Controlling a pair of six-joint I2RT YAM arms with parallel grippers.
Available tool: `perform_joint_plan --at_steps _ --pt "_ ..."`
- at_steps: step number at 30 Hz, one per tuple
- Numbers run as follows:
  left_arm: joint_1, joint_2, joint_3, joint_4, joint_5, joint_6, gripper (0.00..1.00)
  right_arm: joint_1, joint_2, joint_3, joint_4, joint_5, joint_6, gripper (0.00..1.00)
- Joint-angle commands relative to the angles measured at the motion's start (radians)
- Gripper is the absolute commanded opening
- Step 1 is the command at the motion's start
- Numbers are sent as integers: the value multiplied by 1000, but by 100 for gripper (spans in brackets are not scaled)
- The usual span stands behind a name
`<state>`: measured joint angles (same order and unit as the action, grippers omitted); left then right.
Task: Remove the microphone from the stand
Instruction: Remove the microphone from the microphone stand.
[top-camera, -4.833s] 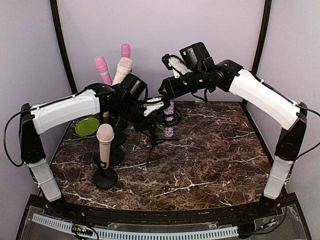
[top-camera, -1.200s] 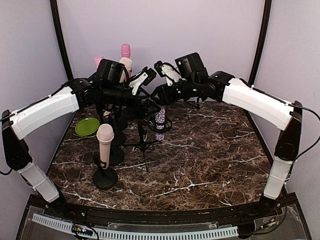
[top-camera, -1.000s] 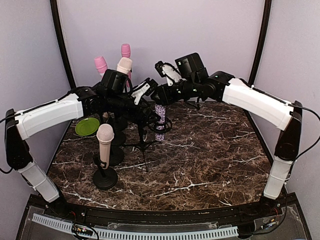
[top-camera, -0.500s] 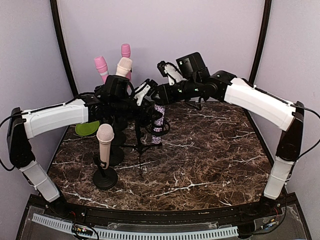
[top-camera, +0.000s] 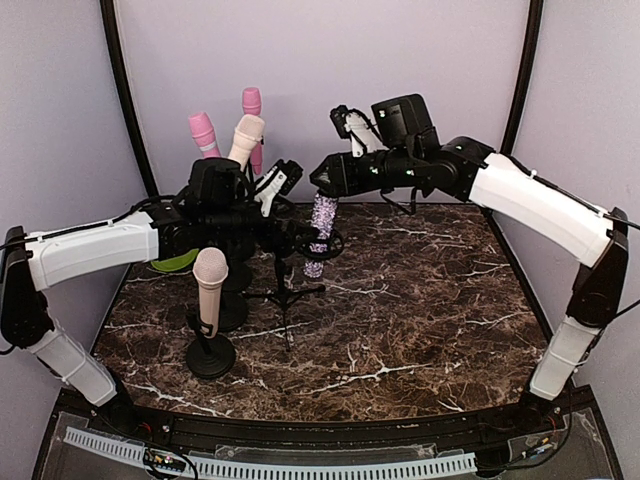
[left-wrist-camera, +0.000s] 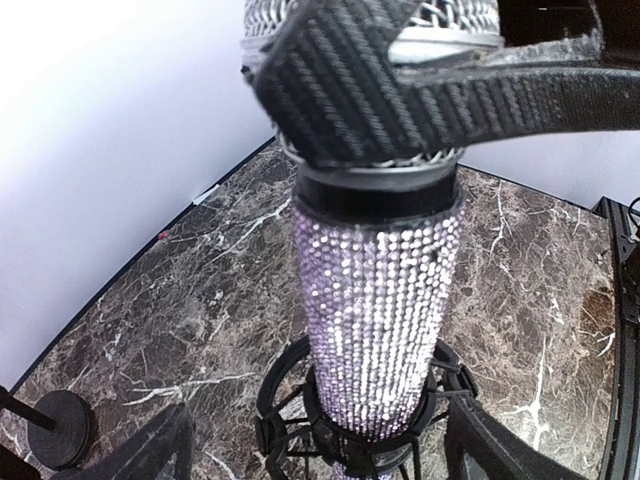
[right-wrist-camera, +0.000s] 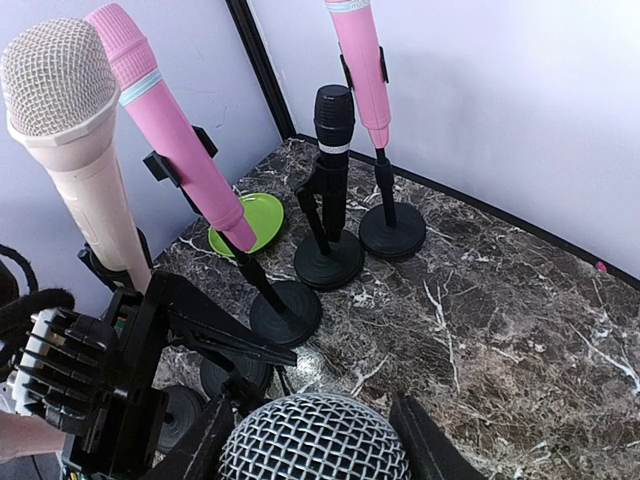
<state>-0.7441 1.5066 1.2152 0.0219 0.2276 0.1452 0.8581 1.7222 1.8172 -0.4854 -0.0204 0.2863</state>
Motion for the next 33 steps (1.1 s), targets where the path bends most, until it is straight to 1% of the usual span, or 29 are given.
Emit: perform_joint_plan --at_steps 1,7,12,17,21,25,28,33 --pt "5 24 39 7 44 -20 89 -5 -61 -14 144 -31 29 40" --pt "6 60 58 20 106 2 89 -5 -50 -17 158 -87 30 40" --pt "5 83 52 11 132 26 89 -5 -50 -16 168 -80 36 40" --pt "6 91 14 -39 71 62 87 -6 -68 11 177 -69 29 40" --pt "5 103 17 -107 19 122 87 -8 -42 103 123 -70 18 40" --pt "4 109 20 -156 -5 167 85 -9 -1 195 31 27 42 39" --pt "4 106 13 -158 -13 180 84 -10 15 208 2 81 54 39" --pt "5 106 16 -165 -27 179 84 -10 15 203 3 70 47 40"
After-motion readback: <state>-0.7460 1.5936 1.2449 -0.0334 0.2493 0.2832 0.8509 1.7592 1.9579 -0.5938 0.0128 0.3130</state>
